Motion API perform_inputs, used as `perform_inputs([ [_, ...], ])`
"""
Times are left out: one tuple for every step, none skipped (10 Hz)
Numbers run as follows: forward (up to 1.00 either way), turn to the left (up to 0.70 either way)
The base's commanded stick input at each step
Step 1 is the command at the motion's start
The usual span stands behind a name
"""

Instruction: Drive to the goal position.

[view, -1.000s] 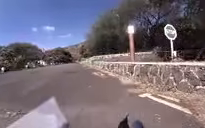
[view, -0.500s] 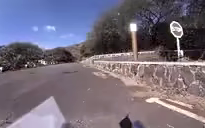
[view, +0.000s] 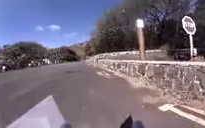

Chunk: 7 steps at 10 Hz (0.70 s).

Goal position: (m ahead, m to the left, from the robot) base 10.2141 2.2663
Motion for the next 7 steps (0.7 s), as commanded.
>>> perform_inputs([
  [0.50, 0.15],
  [0.50, 0.00],
  [0.50, 0.00],
  [0.50, 0.00],
  [0.50, 0.00],
  [0.50, 0.00],
  [0.50, 0.00],
])
